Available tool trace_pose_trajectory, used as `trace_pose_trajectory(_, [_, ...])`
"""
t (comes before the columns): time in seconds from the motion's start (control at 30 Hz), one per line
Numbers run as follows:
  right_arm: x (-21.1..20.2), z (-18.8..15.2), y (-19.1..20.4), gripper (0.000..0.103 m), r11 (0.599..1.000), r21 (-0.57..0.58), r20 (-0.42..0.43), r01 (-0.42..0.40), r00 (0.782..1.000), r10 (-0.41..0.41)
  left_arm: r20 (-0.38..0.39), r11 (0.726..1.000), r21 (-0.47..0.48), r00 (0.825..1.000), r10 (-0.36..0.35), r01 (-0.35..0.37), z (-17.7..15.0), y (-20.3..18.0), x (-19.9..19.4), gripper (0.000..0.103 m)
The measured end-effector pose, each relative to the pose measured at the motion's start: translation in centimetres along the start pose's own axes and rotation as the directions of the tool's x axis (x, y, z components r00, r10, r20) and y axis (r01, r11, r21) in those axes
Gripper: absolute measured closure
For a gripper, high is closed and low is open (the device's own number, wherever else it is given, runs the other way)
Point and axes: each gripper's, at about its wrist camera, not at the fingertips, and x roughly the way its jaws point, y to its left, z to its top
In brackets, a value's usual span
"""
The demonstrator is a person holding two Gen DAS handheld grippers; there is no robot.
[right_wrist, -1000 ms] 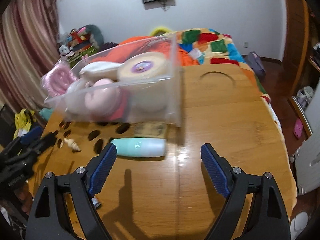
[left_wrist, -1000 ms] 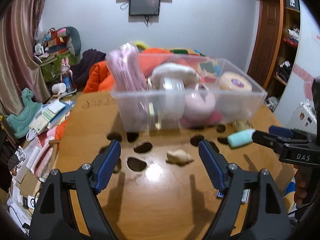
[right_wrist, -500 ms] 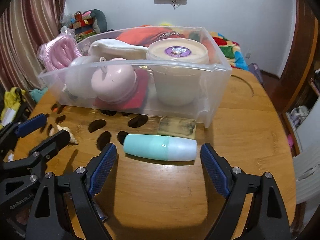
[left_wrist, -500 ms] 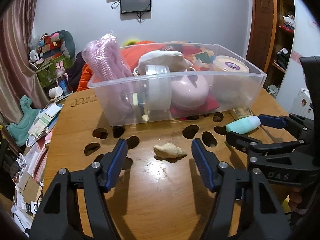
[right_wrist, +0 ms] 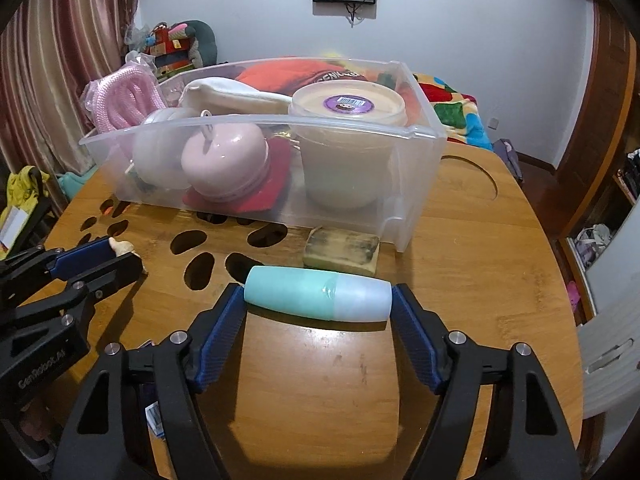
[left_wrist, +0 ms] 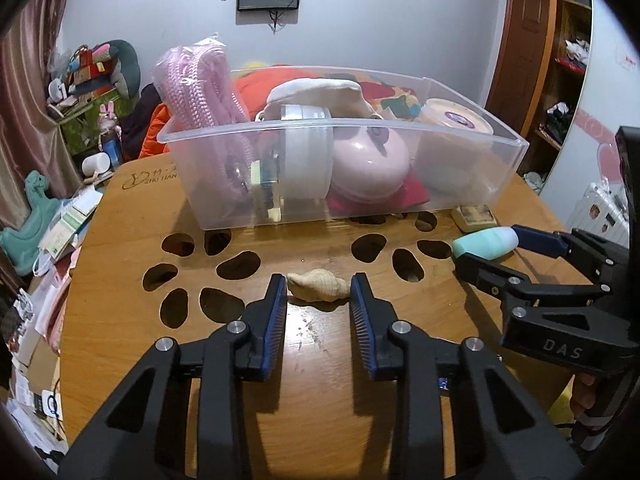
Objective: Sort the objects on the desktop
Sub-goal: 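Grasp the seashell with the left tool while the right tool grasps the teal bottle, then lift the seashell and teal bottle and carry them over the bin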
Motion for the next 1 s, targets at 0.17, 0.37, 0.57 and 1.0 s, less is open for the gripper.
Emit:
trace_pose_trajectory(0.17, [-0.9,0.0,-0.9,0.032,0.999,0.025,0.012,-0.038,0.999,0.038,0.003,1.0,-0.022,1.0,-0.001,0.001,0.0,0.3,-0.6,0.072])
trace_pose_trajectory(0.37, [-2.2,0.3,-1.4,0.032,0.997,0.046,0.047,-0.067,0.997,0.065,0.026,0.999,-0.035,1.0,0.0,0.001,0.1,0.5,-1.8,0.077])
trace_pose_trajectory(0.57, [-3.2,0.7,-1.3,0.032,0.996,0.043,0.075,-0.077,0.994,0.073,0.018,0.999,-0.034,1.0,-0.004,0.005,0.0,0.6,-1.9,0.077])
trace_pose_trajectory(1.0, [-3.9,1.3,-1.1,0.032,0.993,0.038,0.093,-0.109,0.99,0.105,-0.01,1.0,-0.017,1.0,0.002,-0.002,0.0,-0.3,-0.6,0.075])
